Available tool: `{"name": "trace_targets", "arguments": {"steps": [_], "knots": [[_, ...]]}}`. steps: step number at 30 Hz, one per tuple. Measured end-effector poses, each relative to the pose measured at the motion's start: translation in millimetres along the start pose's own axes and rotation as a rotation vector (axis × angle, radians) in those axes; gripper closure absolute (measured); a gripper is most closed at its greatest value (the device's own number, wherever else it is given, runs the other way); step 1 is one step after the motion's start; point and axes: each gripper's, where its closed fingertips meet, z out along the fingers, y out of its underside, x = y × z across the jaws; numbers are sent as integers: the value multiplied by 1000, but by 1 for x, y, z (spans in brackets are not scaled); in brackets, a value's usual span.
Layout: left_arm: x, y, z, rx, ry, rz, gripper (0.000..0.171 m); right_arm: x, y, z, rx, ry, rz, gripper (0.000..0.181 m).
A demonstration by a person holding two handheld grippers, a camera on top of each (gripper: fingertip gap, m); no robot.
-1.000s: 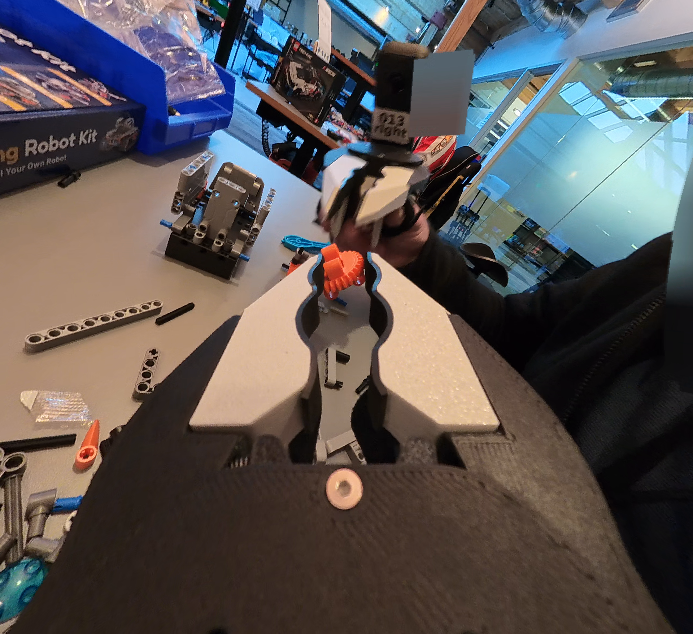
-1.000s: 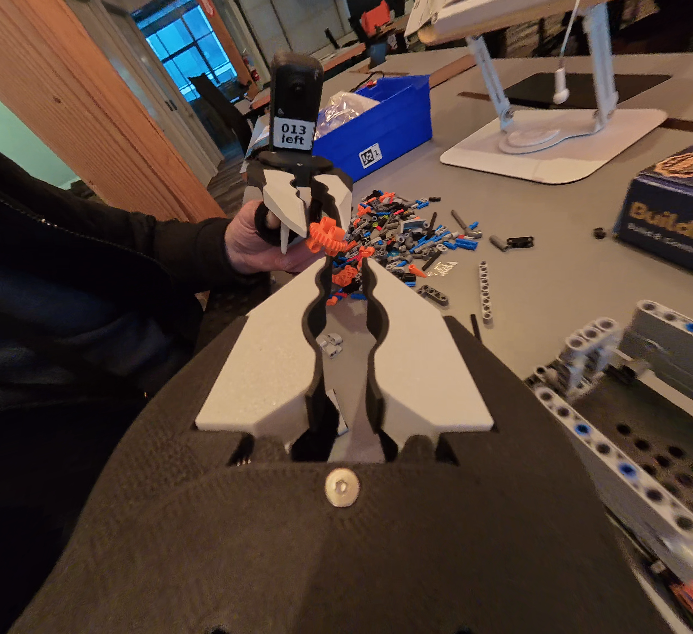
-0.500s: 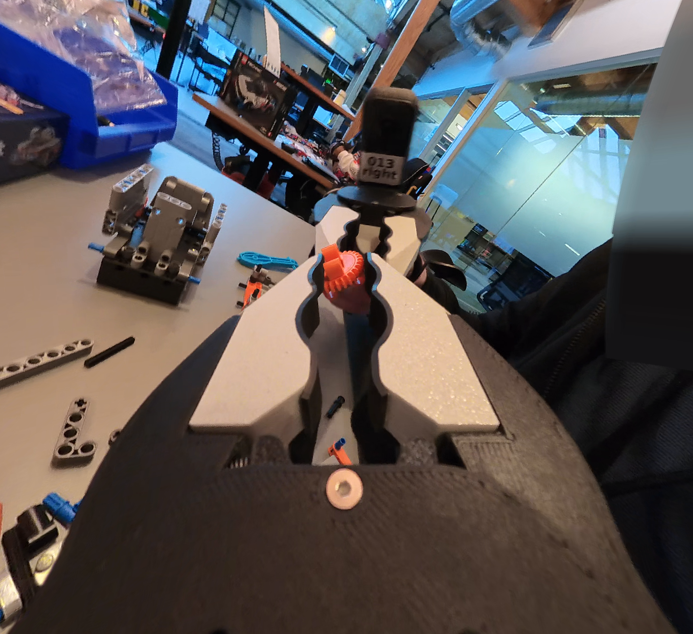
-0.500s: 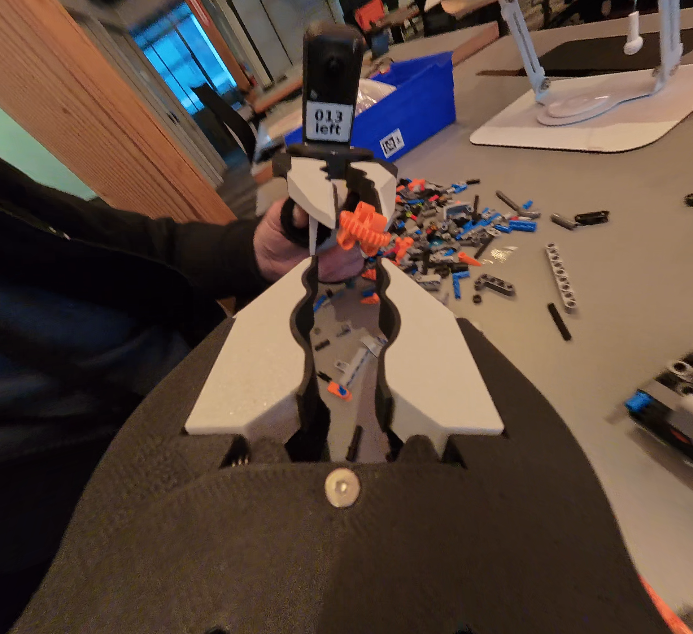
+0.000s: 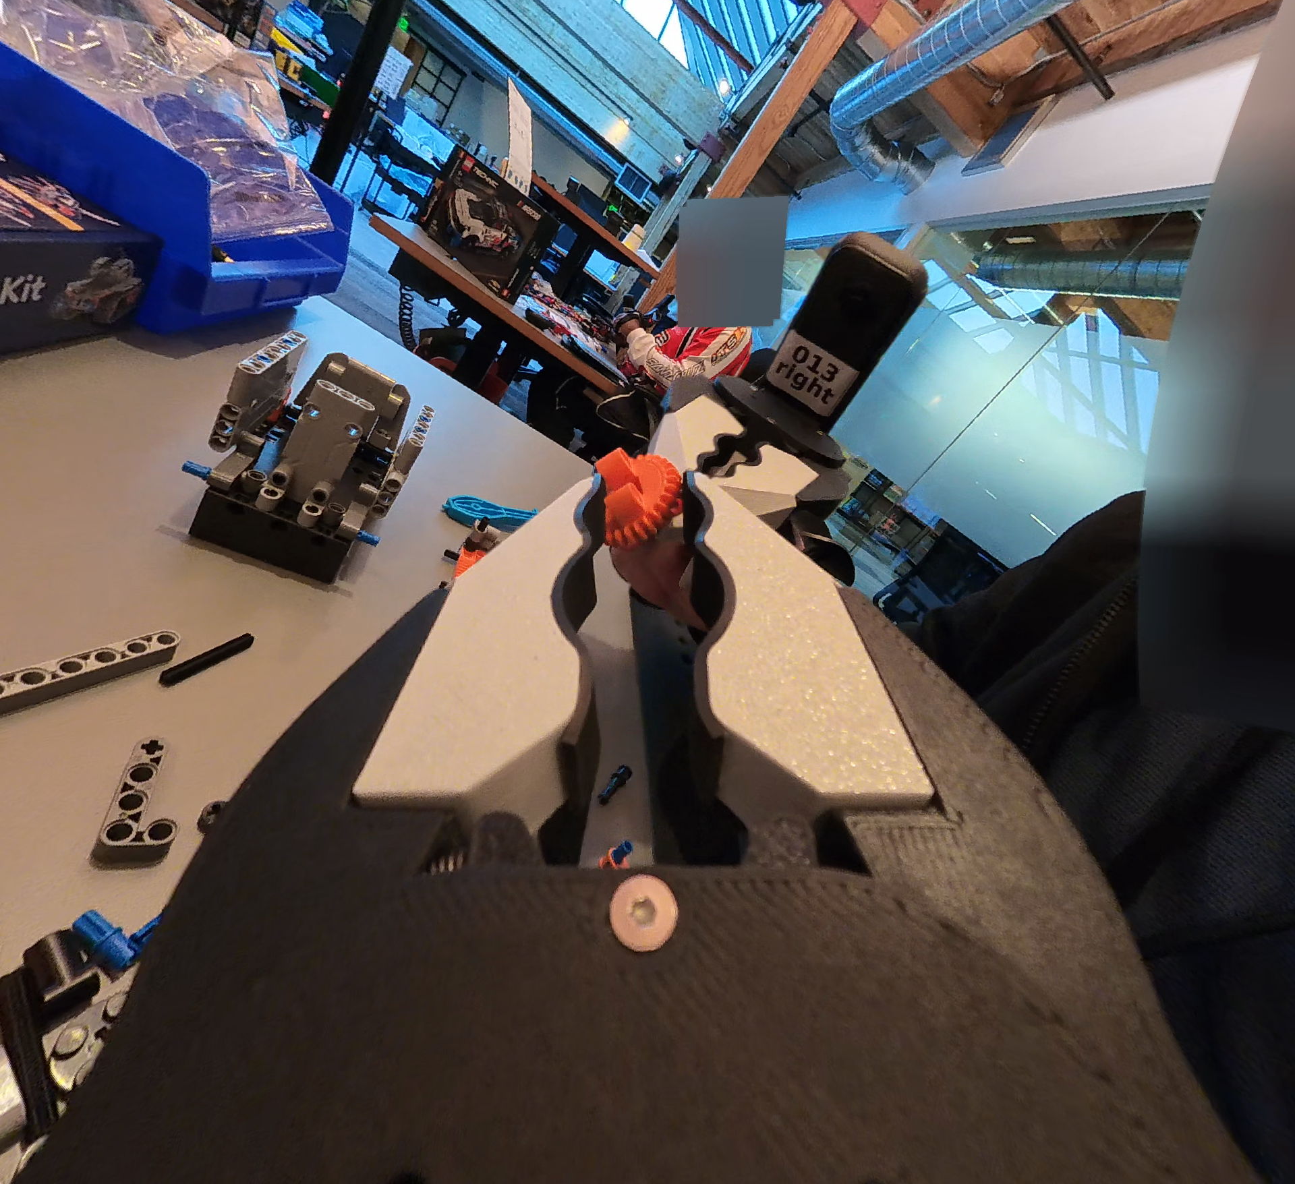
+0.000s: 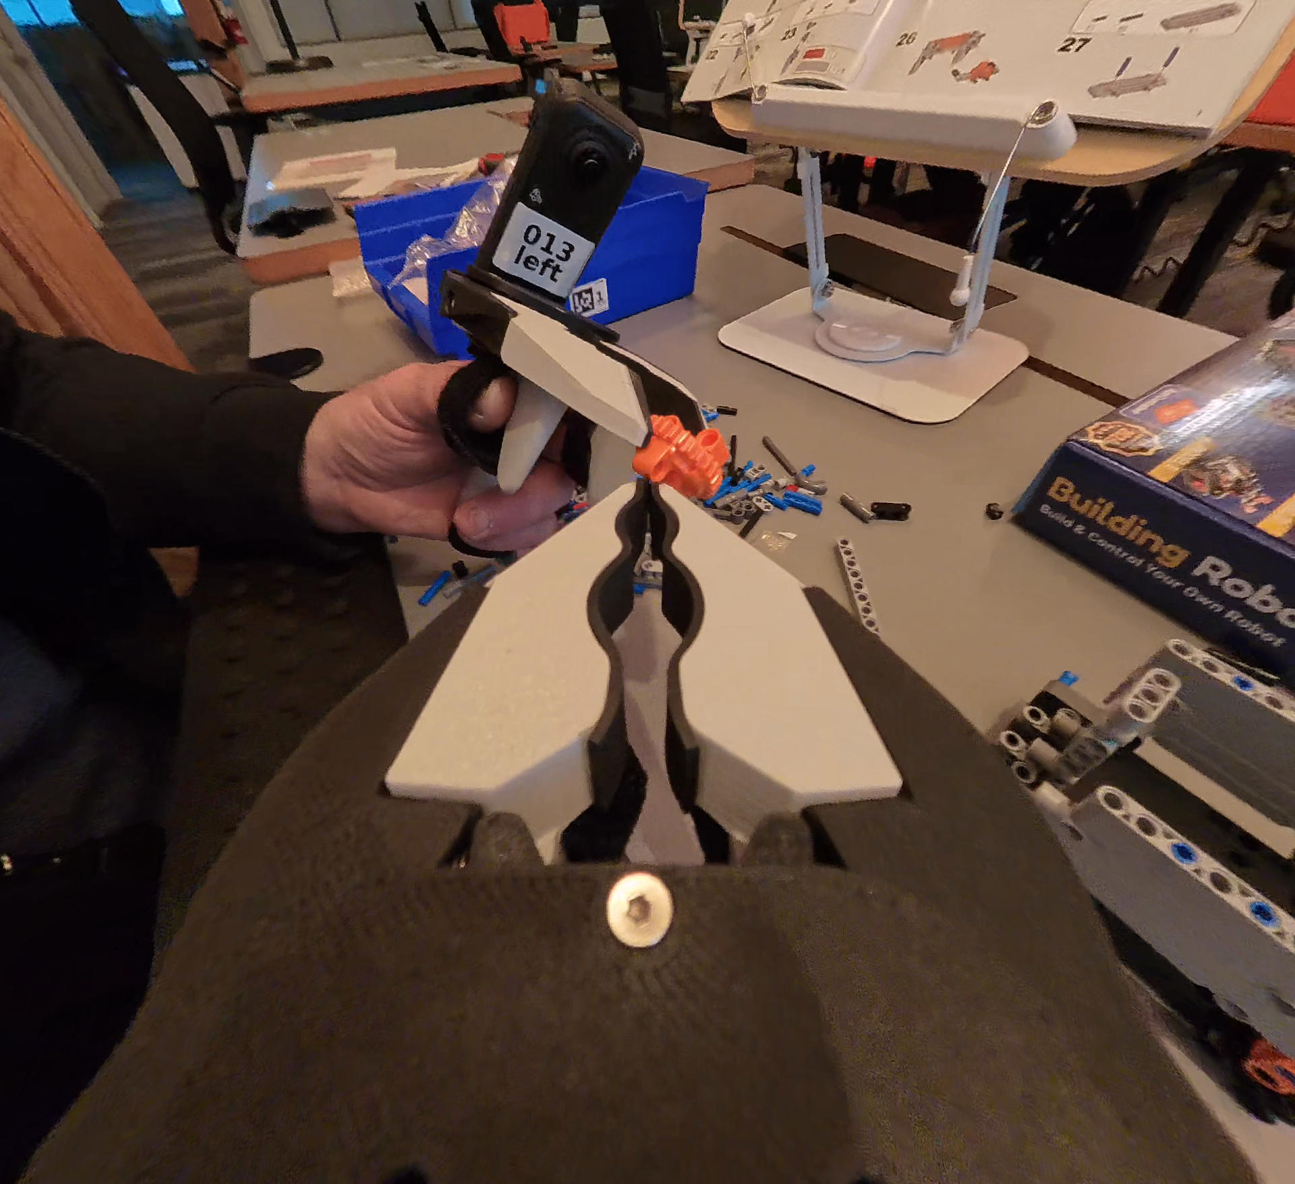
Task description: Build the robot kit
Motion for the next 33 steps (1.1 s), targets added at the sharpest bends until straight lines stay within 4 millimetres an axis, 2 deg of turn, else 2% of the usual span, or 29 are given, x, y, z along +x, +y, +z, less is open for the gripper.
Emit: {"name": "trace_targets", "arguments": {"steps": [12,16,18,20,22,24,29,33], "knots": [[-8,6,-1,-36,-16,-82,152,9,6,1,-112,205,-292,181],[-8,5,-4,-41,-18,-71,153,7,2,-1,-82,190,-278,181],[-7,2,-5,-22,-7,-81,153,9,1,-3,-74,195,-271,172],[-6,0,-6,-9,10,-104,153,6,2,-2,-76,179,-263,171],[-6,1,-5,-9,2,-79,153,4,2,0,-60,149,-173,171],[-2,-1,-5,-10,-7,-21,152,5,0,-1,0,70,10,169],[11,-4,-3,-31,-37,195,153,0,-9,-8,168,-258,494,151],[18,-1,1,-56,-65,315,153,-7,-16,-10,238,-415,657,153]]}}
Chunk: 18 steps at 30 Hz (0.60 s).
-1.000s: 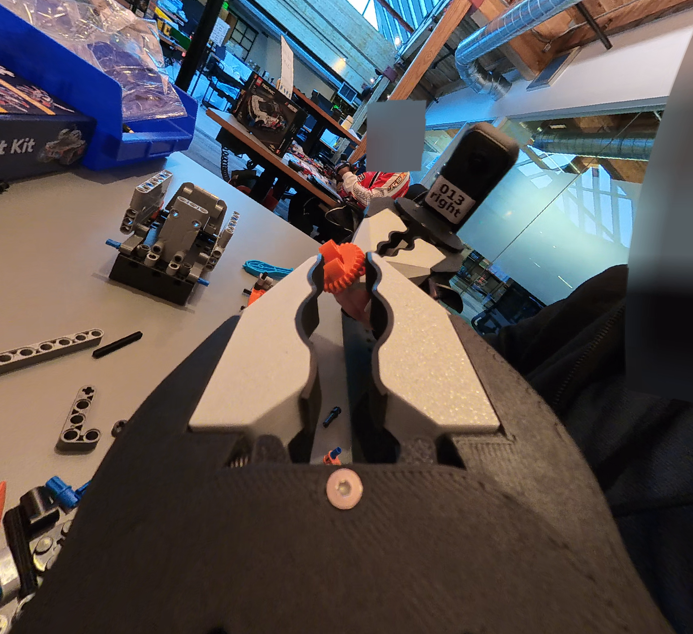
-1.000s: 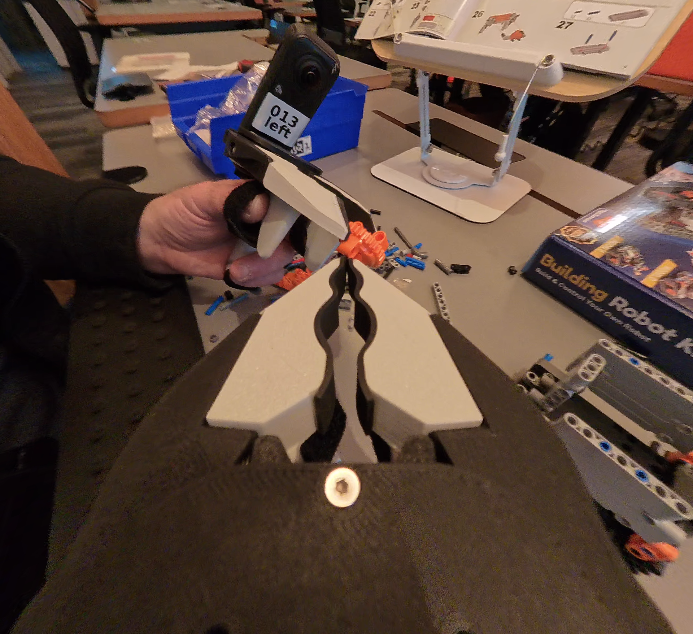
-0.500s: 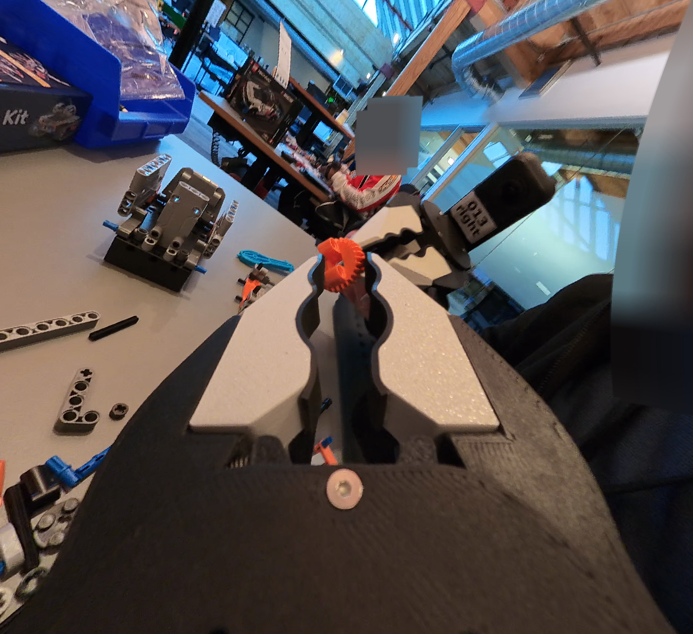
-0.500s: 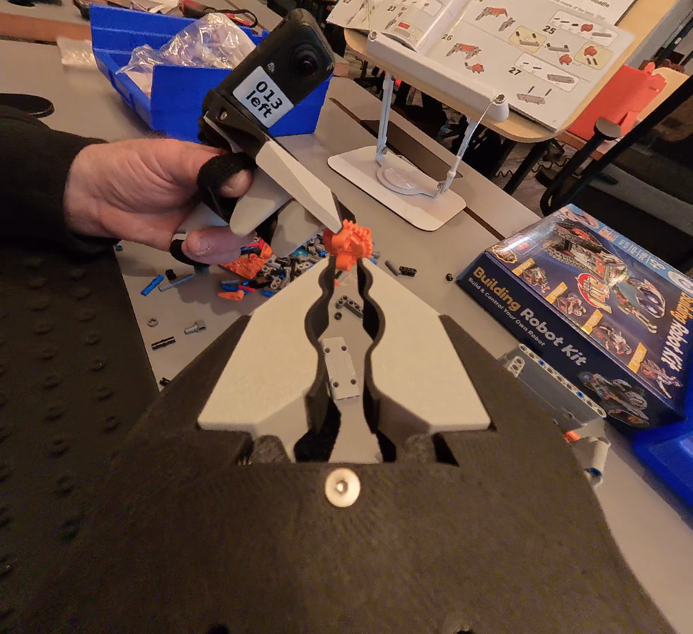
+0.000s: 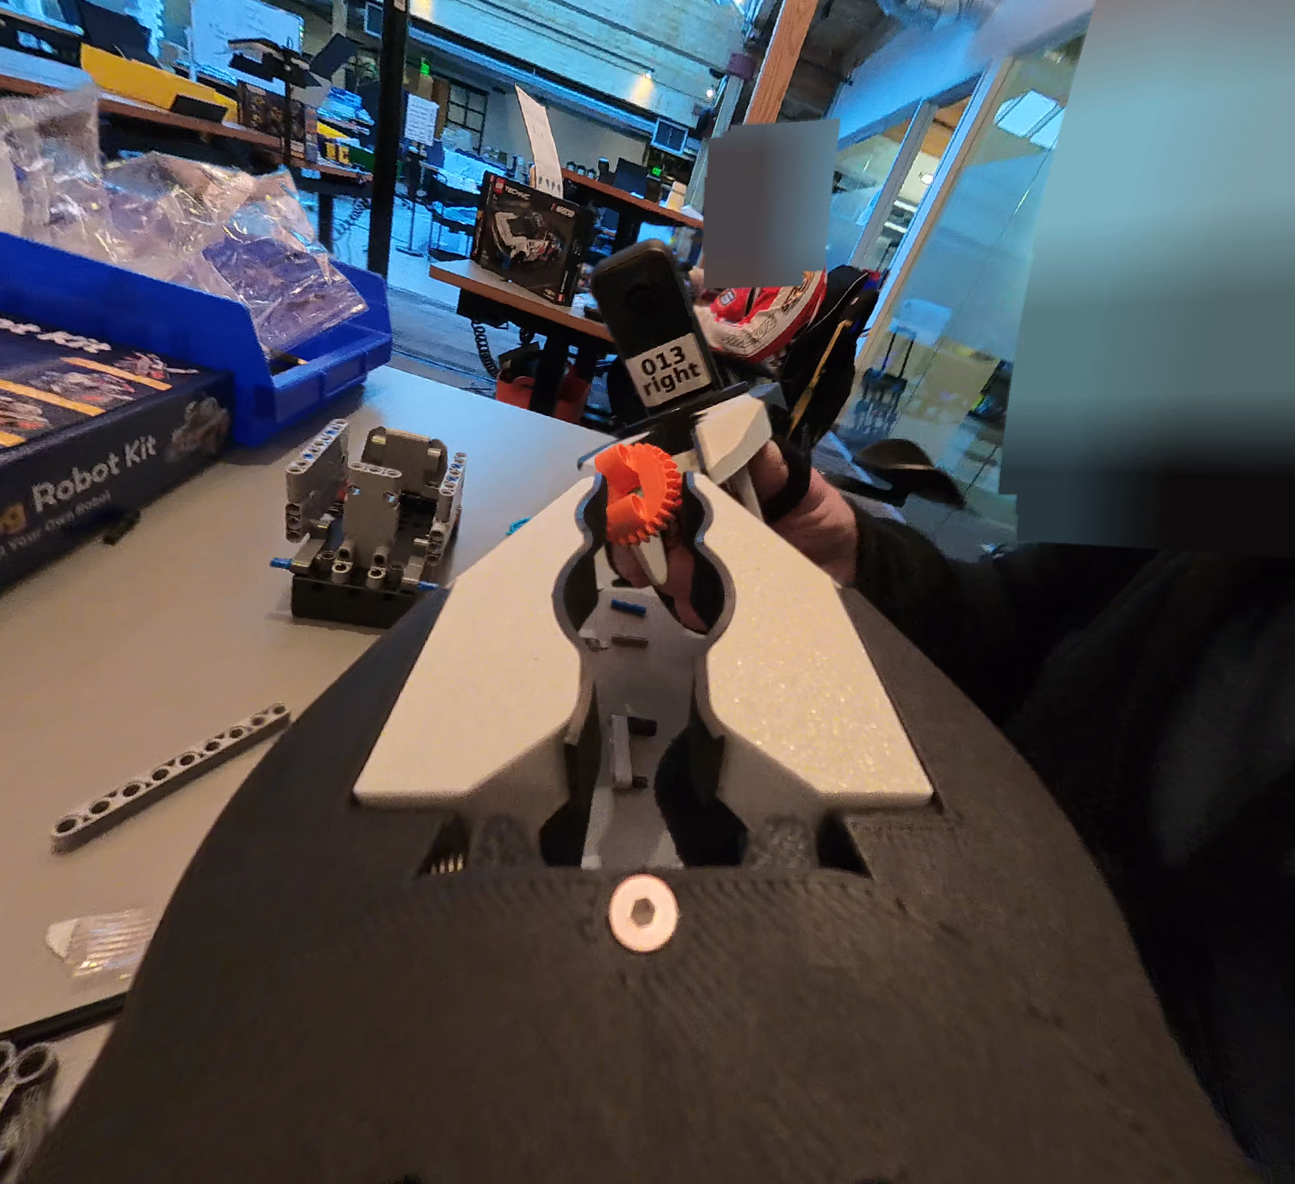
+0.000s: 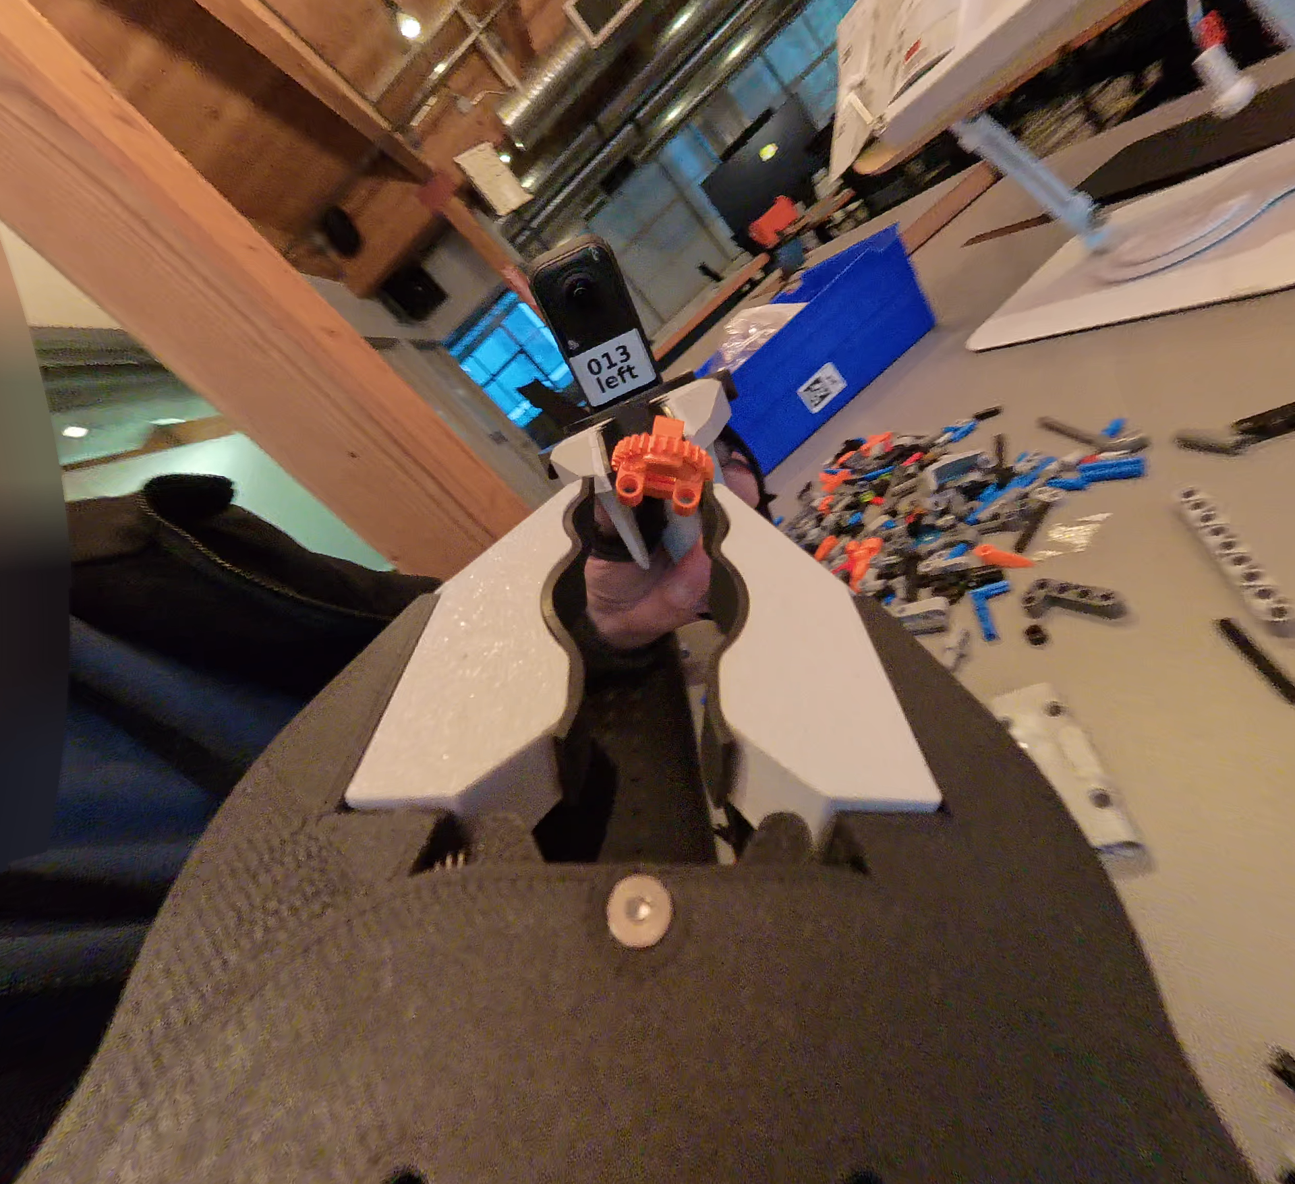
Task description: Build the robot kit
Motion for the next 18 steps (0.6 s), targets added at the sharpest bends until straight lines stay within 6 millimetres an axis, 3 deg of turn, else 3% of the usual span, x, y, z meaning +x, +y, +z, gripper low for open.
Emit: {"name": "trace_targets", "arguments": {"steps": [9,18], "knots": [[16,-8,0,15,29,138,153,-16,1,1,33,-208,119,159],[28,-6,-3,-43,48,292,153,-25,6,2,-9,-264,115,159]]}}
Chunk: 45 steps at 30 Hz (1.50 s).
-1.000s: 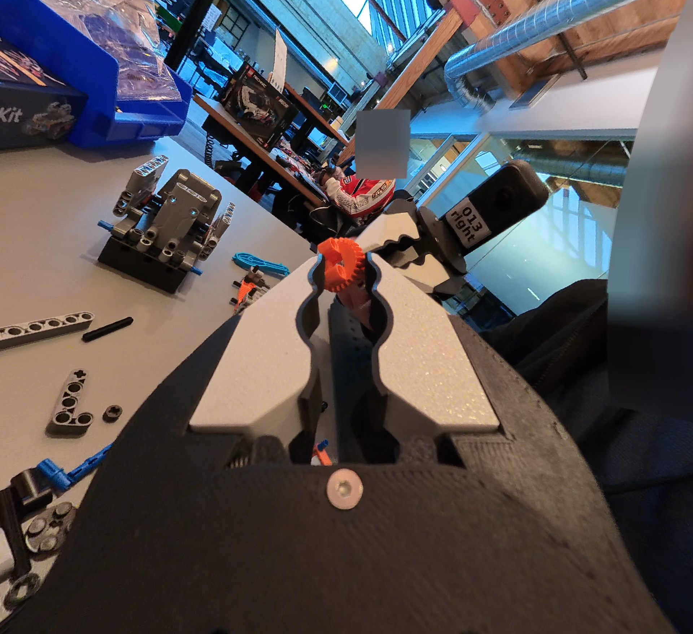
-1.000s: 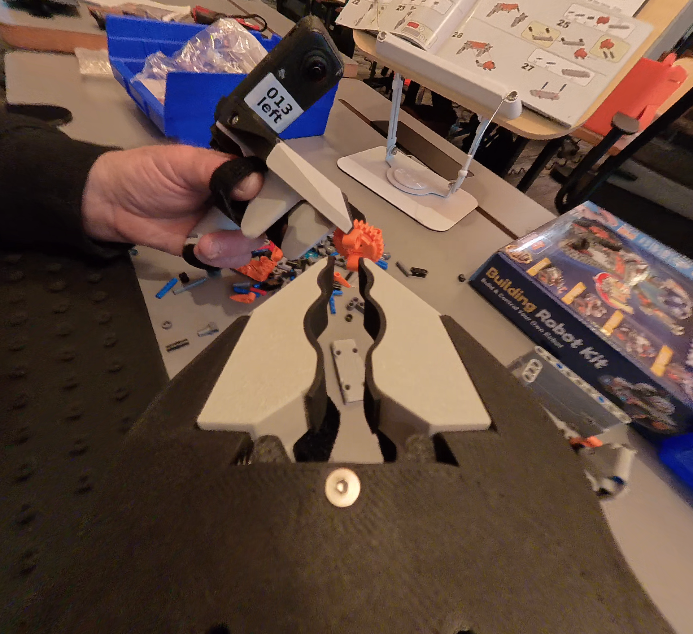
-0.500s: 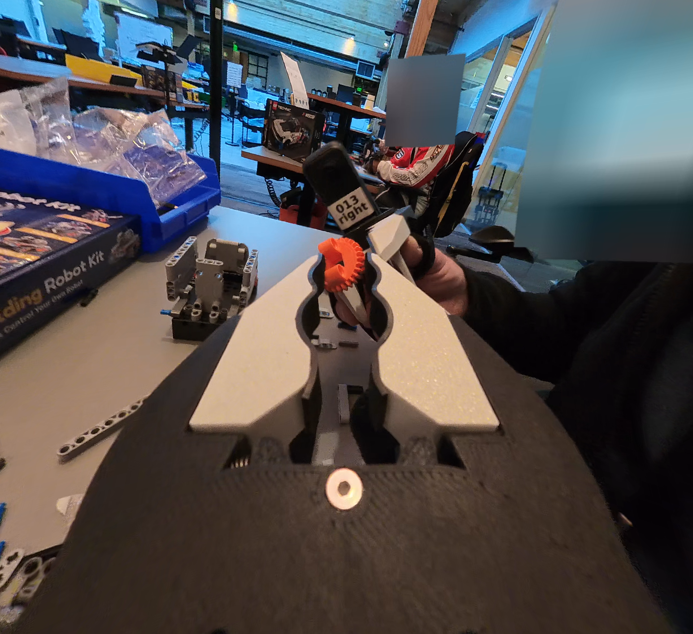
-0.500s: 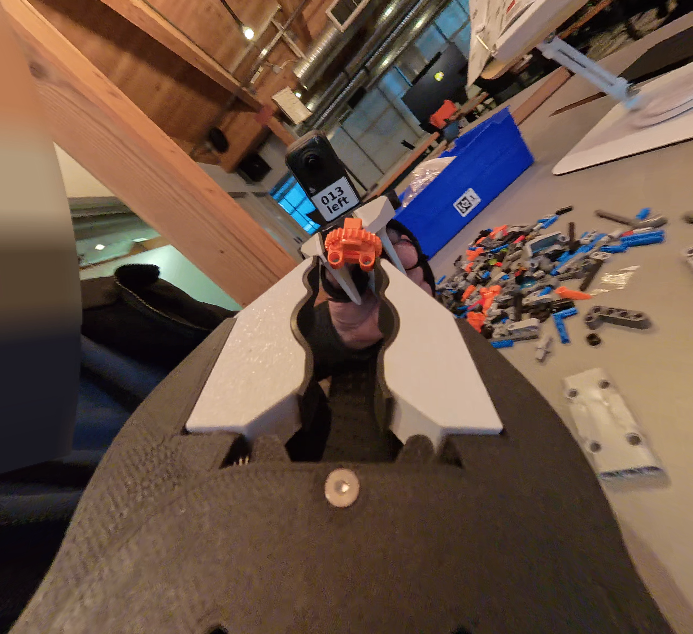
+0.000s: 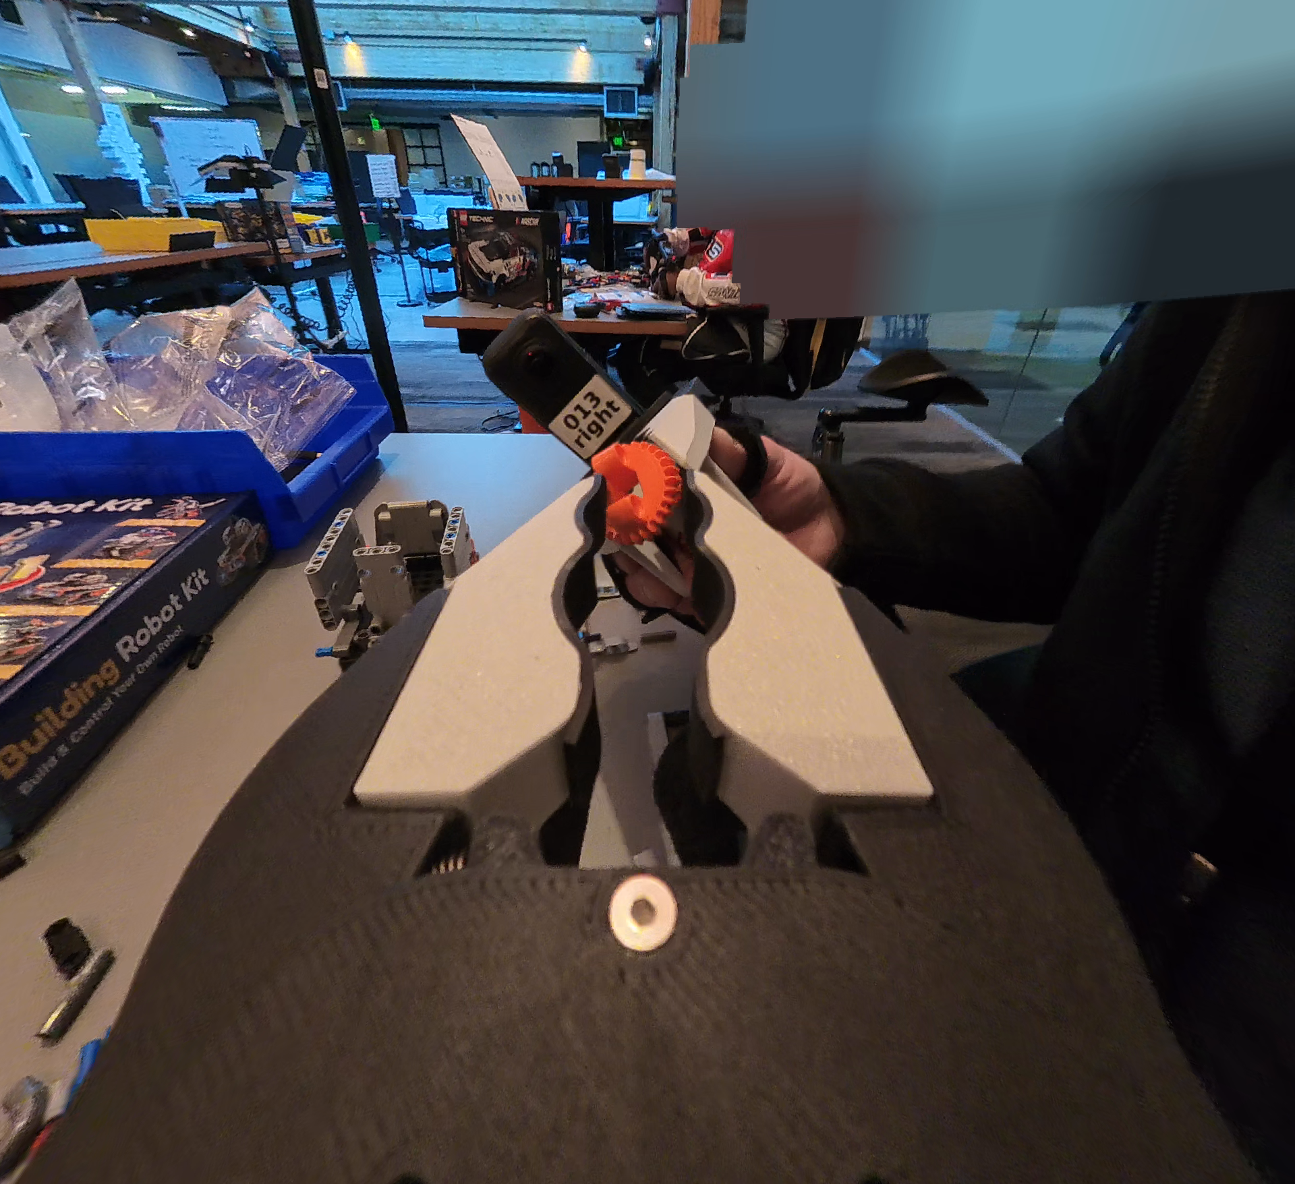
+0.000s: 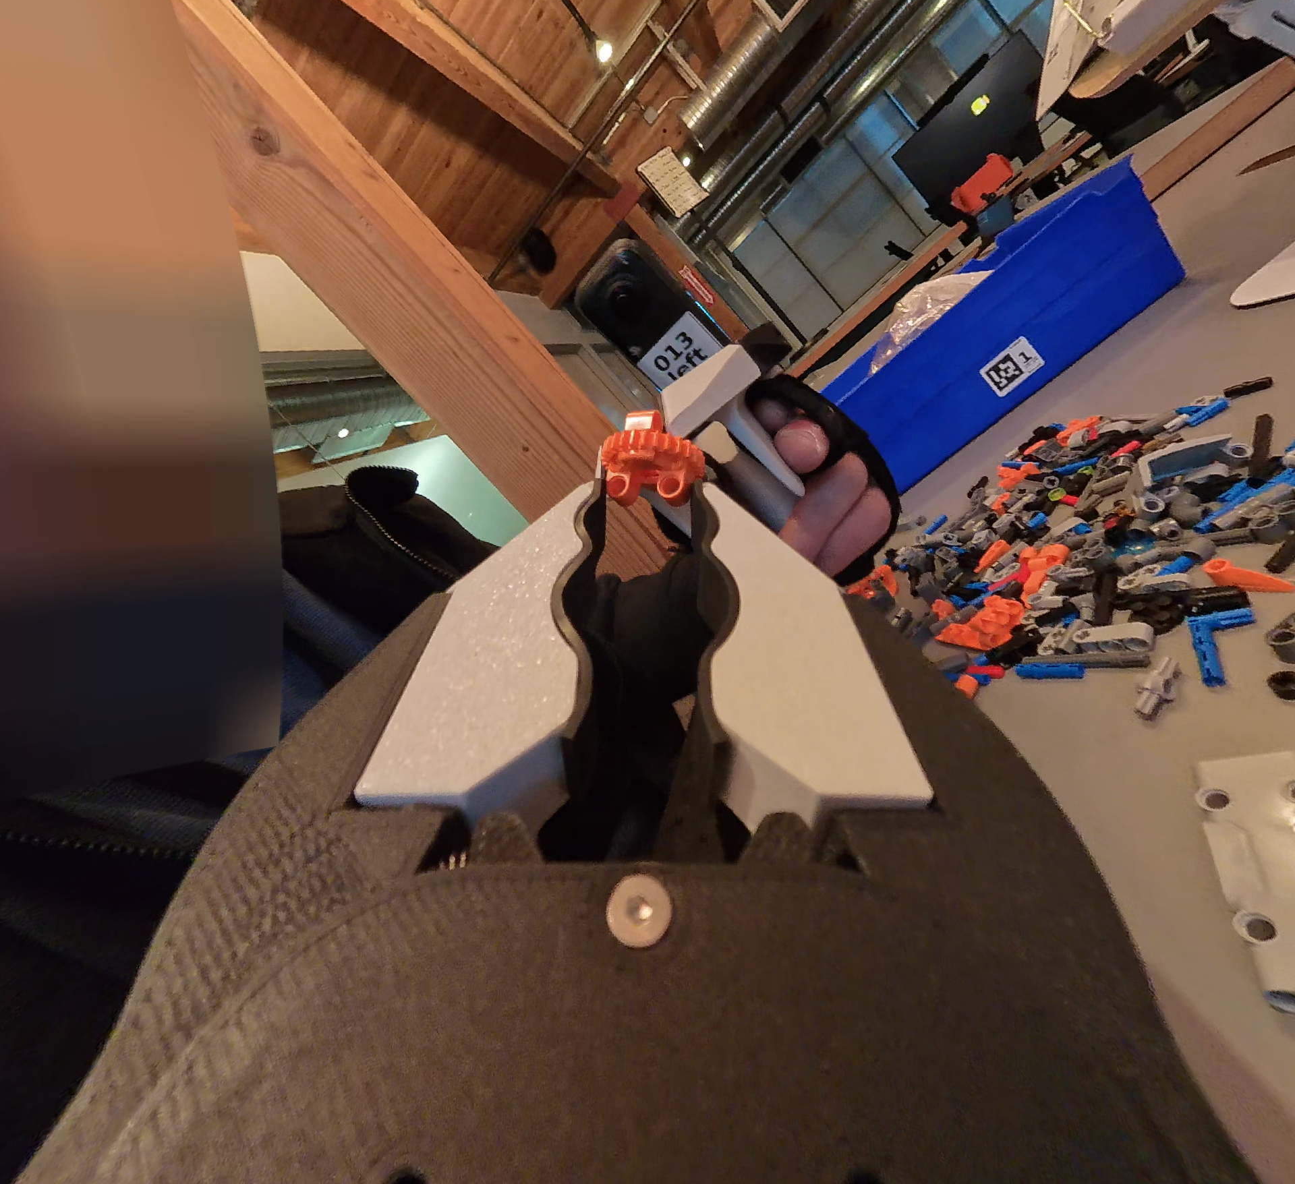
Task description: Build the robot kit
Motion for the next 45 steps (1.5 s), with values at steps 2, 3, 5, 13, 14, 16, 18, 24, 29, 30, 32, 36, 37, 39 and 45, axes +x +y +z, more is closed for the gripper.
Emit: {"name": "trace_targets", "arguments": {"steps": [2,3,5,13,14,16,18,24,29,30,32,36,37,39,45], "knots": [[1,3,-1,-32,-4,35,152,2,3,0,-26,22,-21,159],[1,5,-1,-48,-4,50,152,3,4,0,-41,33,-35,159],[2,9,-2,-83,-3,65,152,6,7,-1,-74,74,-77,160],[-2,29,-2,-182,24,-57,155,24,20,-10,-268,324,-354,160],[-2,31,-2,-187,29,-77,155,28,22,-11,-294,355,-392,160],[-1,35,-2,-204,53,-114,158,31,26,-12,-346,400,-462,160],[1,34,-3,-190,83,-150,159,29,26,-13,-362,401,-505,160],[-3,43,-2,-222,82,-233,161,38,27,-20,-445,516,-644,160],[-5,45,-3,-224,75,-250,161,40,28,-20,-457,524,-664,160],[-4,45,-2,-222,79,-242,161,39,29,-20,-454,509,-651,159],[-2,44,-2,-228,79,-215,161,37,30,-20,-455,491,-641,159],[1,41,-3,-220,87,-195,160,32,30,-18,-428,435,-593,160],[2,41,-3,-220,89,-190,160,32,31,-18,-428,428,-588,160],[2,41,-2,-225,86,-181,160,32,32,-18,-431,428,-591,160],[4,40,-2,-216,100,-221,160,31,33,-17,-428,415,-591,160]]}}
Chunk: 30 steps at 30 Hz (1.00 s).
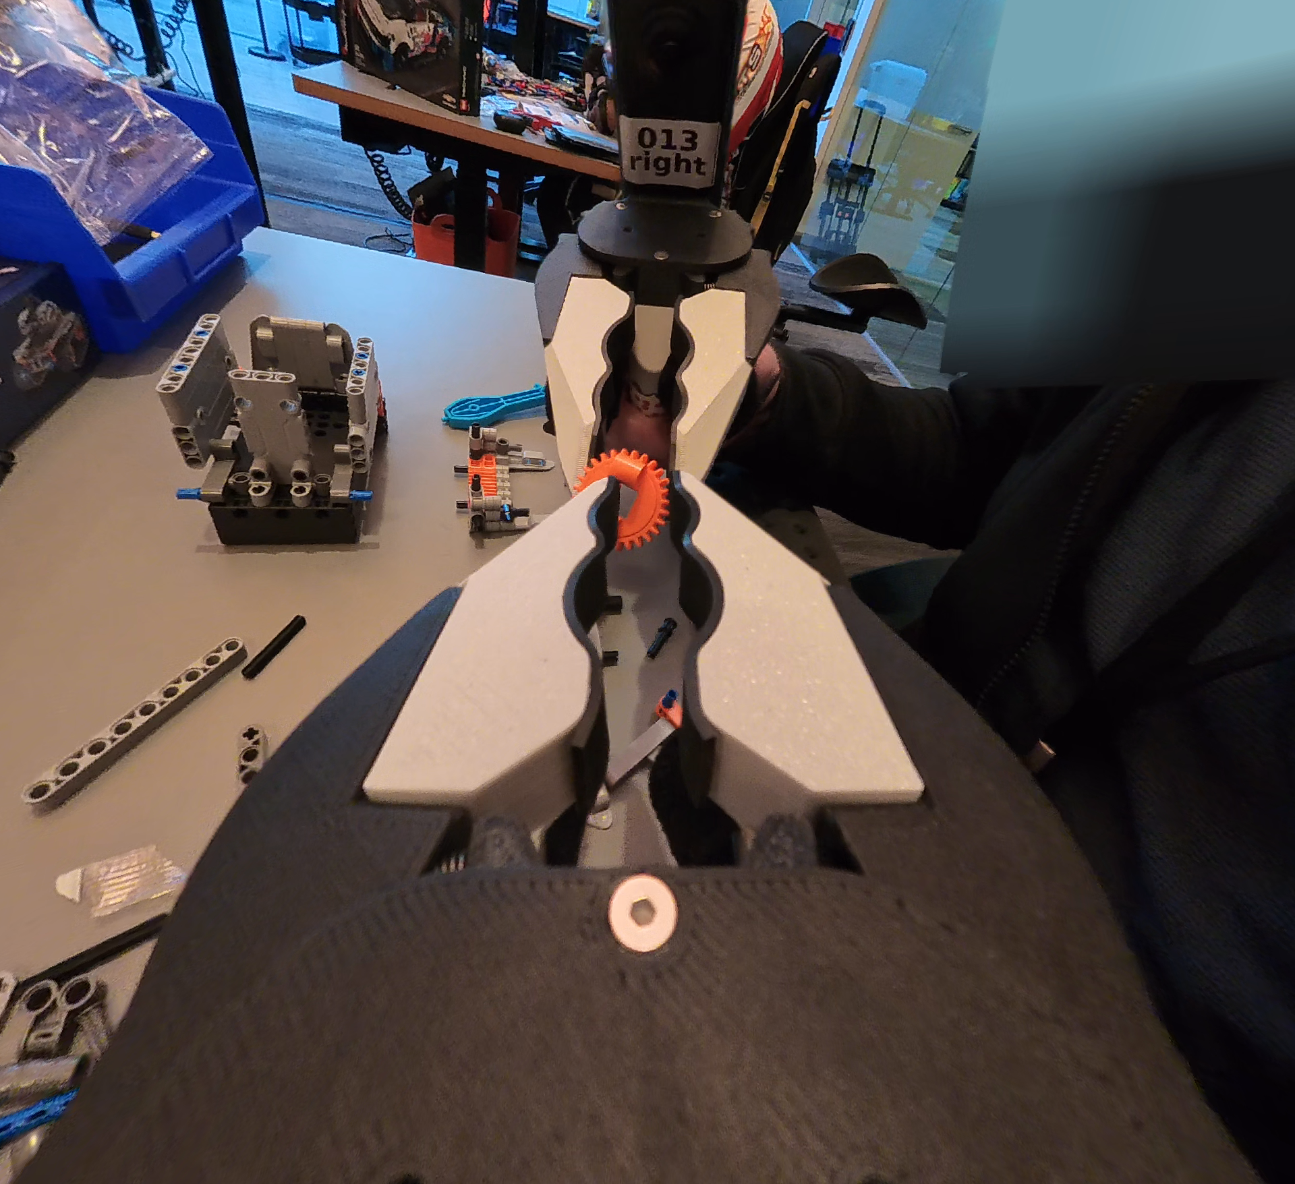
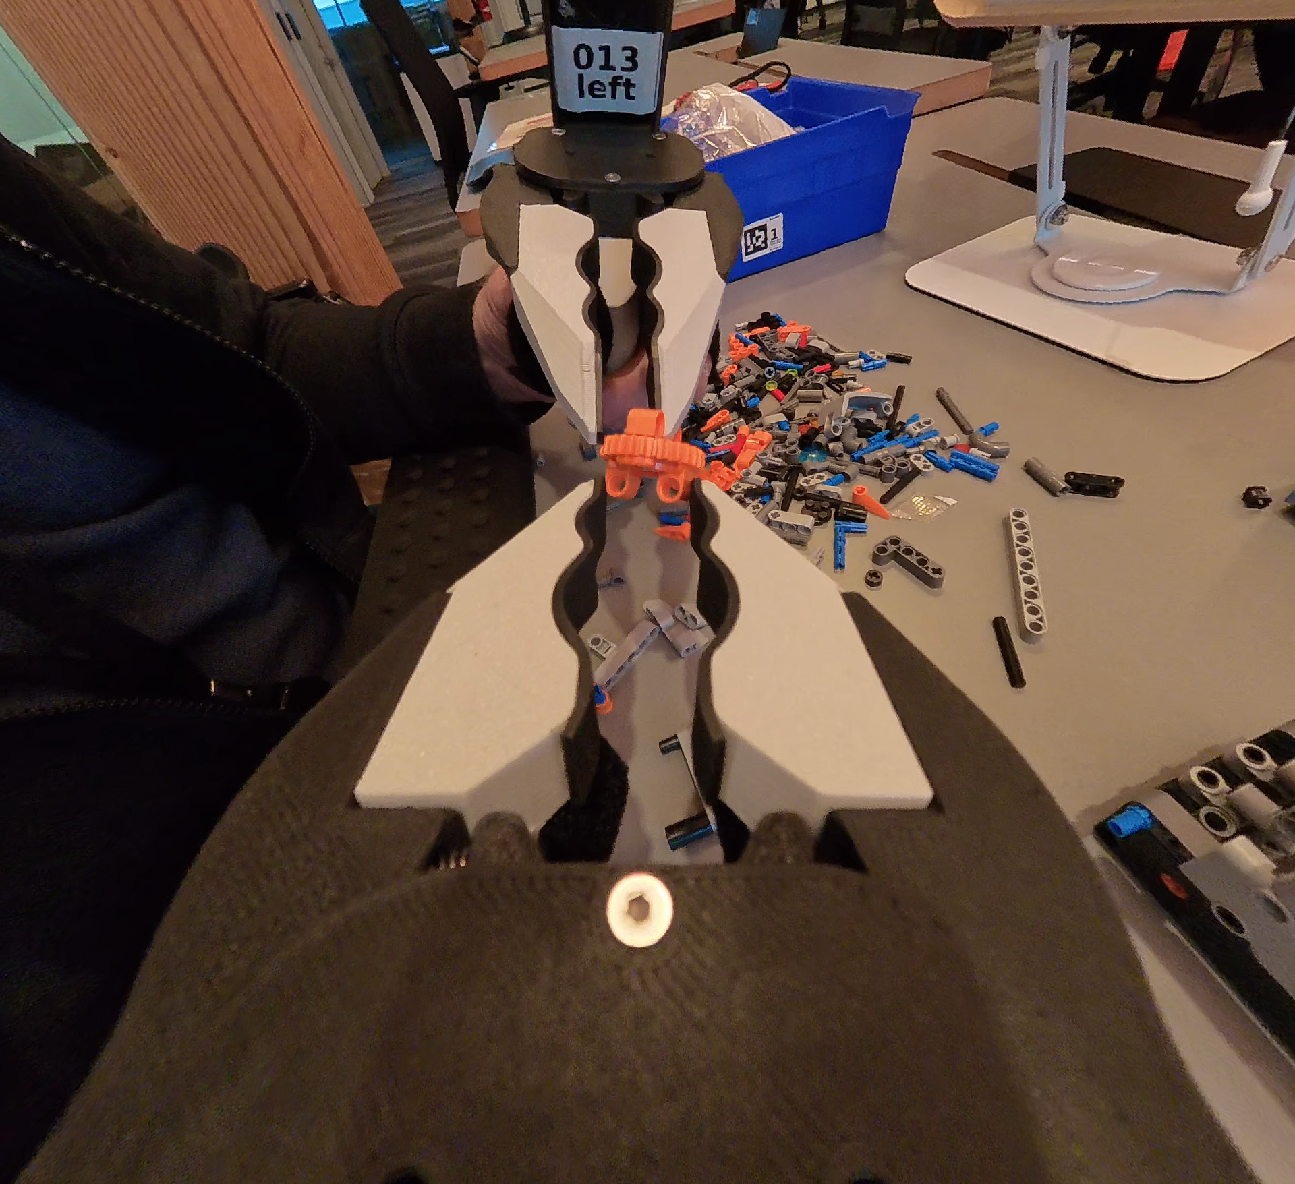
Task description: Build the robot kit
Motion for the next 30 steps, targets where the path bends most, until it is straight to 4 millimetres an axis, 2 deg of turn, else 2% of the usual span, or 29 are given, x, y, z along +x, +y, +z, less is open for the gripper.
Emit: {"name": "trace_targets", "arguments": {"steps": [12,17,23,27,30], "knots": [[11,-5,-4,59,146,-133,160,-11,-3,-2,37,-105,37,160],[3,-5,-5,48,68,-88,159,-13,3,1,13,-117,41,159],[5,4,0,-10,57,-49,160,-13,7,4,-13,-112,34,159],[4,3,-1,-15,37,-35,165,-9,7,4,-20,-68,0,160],[-4,6,1,-26,-10,-44,166,-3,10,8,-67,27,-85,160]]}}
